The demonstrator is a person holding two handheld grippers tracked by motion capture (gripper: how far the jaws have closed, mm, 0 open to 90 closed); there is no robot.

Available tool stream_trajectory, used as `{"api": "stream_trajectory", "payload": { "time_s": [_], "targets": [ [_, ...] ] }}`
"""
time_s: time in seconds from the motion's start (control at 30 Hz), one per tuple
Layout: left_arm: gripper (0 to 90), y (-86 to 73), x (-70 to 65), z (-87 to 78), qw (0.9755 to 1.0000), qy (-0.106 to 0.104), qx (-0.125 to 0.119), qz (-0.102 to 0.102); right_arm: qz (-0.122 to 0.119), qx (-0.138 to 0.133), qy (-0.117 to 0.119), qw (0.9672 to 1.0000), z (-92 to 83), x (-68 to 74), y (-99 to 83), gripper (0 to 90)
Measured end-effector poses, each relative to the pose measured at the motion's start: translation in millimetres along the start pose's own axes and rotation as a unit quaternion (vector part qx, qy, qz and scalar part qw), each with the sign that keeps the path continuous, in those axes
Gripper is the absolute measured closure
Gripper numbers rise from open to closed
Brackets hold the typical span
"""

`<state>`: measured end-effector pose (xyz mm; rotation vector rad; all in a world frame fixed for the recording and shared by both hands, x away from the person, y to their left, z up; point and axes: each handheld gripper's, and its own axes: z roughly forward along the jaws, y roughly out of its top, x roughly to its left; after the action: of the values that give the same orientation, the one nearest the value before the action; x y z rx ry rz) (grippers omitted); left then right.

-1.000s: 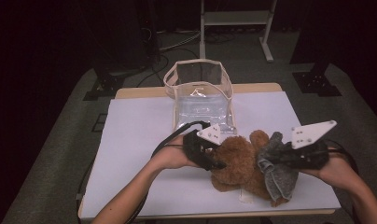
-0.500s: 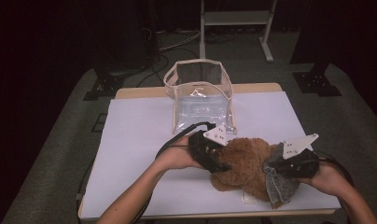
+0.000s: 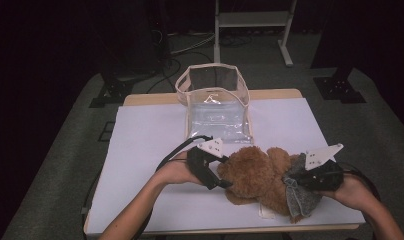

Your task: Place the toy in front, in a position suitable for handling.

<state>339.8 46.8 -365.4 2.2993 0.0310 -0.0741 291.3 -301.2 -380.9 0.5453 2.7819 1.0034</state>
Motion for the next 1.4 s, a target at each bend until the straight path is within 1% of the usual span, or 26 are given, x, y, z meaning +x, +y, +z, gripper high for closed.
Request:
{"api": "stream_trajectory", "payload": {
  "time_s": [0.1, 0.13, 0.17, 0.2, 0.23, 0.27, 0.3, 0.33, 0.4, 0.43, 0.5, 0.57, 0.6, 0.73, 0.83, 0.9, 1.0, 1.03, 1.1, 1.13, 1.2, 1.23, 1.27, 1.3, 1.37, 1.4],
  "targets": [
    [17.1, 1.8, 0.5, 9.8, 1.0000, -0.006, -0.007, -0.003, 0.002, -0.002, -0.001, 1.0000, -0.7, 0.3, -0.9, 84.3],
    [16.8, 1.8, 0.5, 9.8, 1.0000, -0.006, -0.007, -0.003, 0.002, -0.002, -0.001, 1.0000, -1.1, 0.5, -1.1, 84.3],
    [19.2, 3.7, 0.3, 13.6, 0.9999, -0.008, -0.011, 0.001, 0.002, -0.003, -0.001, 1.0000, -1.5, 0.8, -1.4, 84.2],
    [23.1, 4.6, 0.3, 14.1, 0.9998, -0.009, -0.016, 0.004, 0.003, -0.004, 0.000, 1.0000, -1.7, 1.2, -1.8, 84.2],
    [28.6, 5.6, 0.5, 13.8, 0.9997, -0.010, -0.024, 0.002, 0.005, -0.007, 0.001, 1.0000, -1.8, 1.3, -2.5, 84.2],
    [35.1, 6.9, 0.3, 13.5, 0.9995, -0.011, -0.031, 0.000, 0.008, -0.010, 0.003, 0.9999, -1.9, 1.2, -3.3, 84.2],
    [41.9, 9.8, -1.3, 13.4, 0.9995, -0.006, -0.032, 0.002, 0.012, -0.015, 0.005, 0.9998, -1.9, 1.0, -4.2, 84.2],
    [48.0, 13.2, -2.5, 12.7, 0.9995, -0.005, -0.032, 0.003, 0.013, -0.020, 0.008, 0.9997, -1.6, 1.0, -5.3, 84.1],
    [54.9, 20.9, -5.4, 8.6, 0.9996, 0.002, -0.027, 0.004, 0.016, -0.033, 0.015, 0.9992, -1.5, 1.8, -5.8, 83.9],
    [56.3, 26.1, -7.6, 4.9, 0.9996, 0.015, -0.024, 0.008, 0.018, -0.040, 0.019, 0.9988, -1.7, 2.2, -6.0, 83.9],
    [57.5, 35.2, -11.2, -3.3, 0.9994, 0.024, -0.022, 0.014, 0.020, -0.064, 0.021, 0.9975, -1.4, 3.5, -6.0, 83.9],
    [57.8, 41.3, -14.5, -10.7, 0.9993, 0.028, -0.015, 0.022, 0.020, -0.078, 0.026, 0.9964, 0.7, 4.2, -5.0, 83.9],
    [57.8, 42.8, -16.1, -13.7, 0.9991, 0.030, -0.013, 0.026, 0.019, -0.086, 0.027, 0.9957, 2.2, 4.5, -3.8, 83.9],
    [57.7, 44.7, -18.8, -28.5, 0.9986, 0.044, -0.011, 0.026, 0.018, -0.109, 0.035, 0.9933, 8.0, 4.9, 4.6, 83.9],
    [57.7, 46.1, -20.3, -45.7, 0.9980, 0.055, -0.013, 0.026, 0.013, -0.121, 0.044, 0.9916, 15.6, 4.8, 16.6, 83.9],
    [57.3, 46.3, -20.3, -55.4, 0.9974, 0.067, -0.006, 0.027, 0.009, -0.127, 0.049, 0.9907, 21.0, 4.6, 24.8, 83.9],
    [57.0, 46.9, -22.1, -73.8, 0.9964, 0.081, -0.007, 0.027, 0.001, -0.137, 0.060, 0.9887, 31.1, 5.1, 39.8, 83.8],
    [56.8, 47.5, -22.6, -77.2, 0.9961, 0.083, -0.007, 0.029, 0.000, -0.143, 0.066, 0.9875, 35.5, 5.9, 45.1, 83.8],
    [56.4, 50.2, -23.9, -81.5, 0.9956, 0.087, 0.002, 0.035, -0.002, -0.145, 0.074, 0.9866, 40.3, 7.4, 50.1, 83.8],
    [55.9, 51.1, -24.1, -81.0, 0.9955, 0.087, 0.006, 0.038, -0.005, -0.142, 0.074, 0.9871, 40.1, 7.9, 51.3, 83.7],
    [55.0, 53.4, -24.3, -78.8, 0.9957, 0.084, 0.002, 0.039, -0.007, -0.134, 0.069, 0.9885, 33.0, 5.6, 49.6, 83.5],
    [54.4, 55.8, -24.6, -77.4, 0.9959, 0.081, -0.004, 0.040, -0.007, -0.131, 0.063, 0.9893, 25.0, 3.3, 47.4, 83.5],
    [53.9, 57.7, -24.6, -76.7, 0.9957, 0.081, -0.006, 0.044, -0.006, -0.128, 0.051, 0.9904, 13.0, 0.6, 45.2, 83.4],
    [53.6, 60.4, -25.4, -74.6, 0.9960, 0.078, -0.009, 0.044, -0.007, -0.125, 0.042, 0.9912, 5.6, -0.3, 44.8, 83.4],
    [53.3, 68.5, -28.1, -68.7, 0.9954, 0.078, 0.000, 0.056, -0.018, -0.112, 0.026, 0.9932, -11.0, -0.1, 48.3, 83.4],
    [53.1, 72.2, -29.8, -66.7, 0.9949, 0.080, 0.002, 0.061, -0.033, -0.106, 0.018, 0.9937, -20.0, 0.4, 52.8, 83.4]
  ]
}}
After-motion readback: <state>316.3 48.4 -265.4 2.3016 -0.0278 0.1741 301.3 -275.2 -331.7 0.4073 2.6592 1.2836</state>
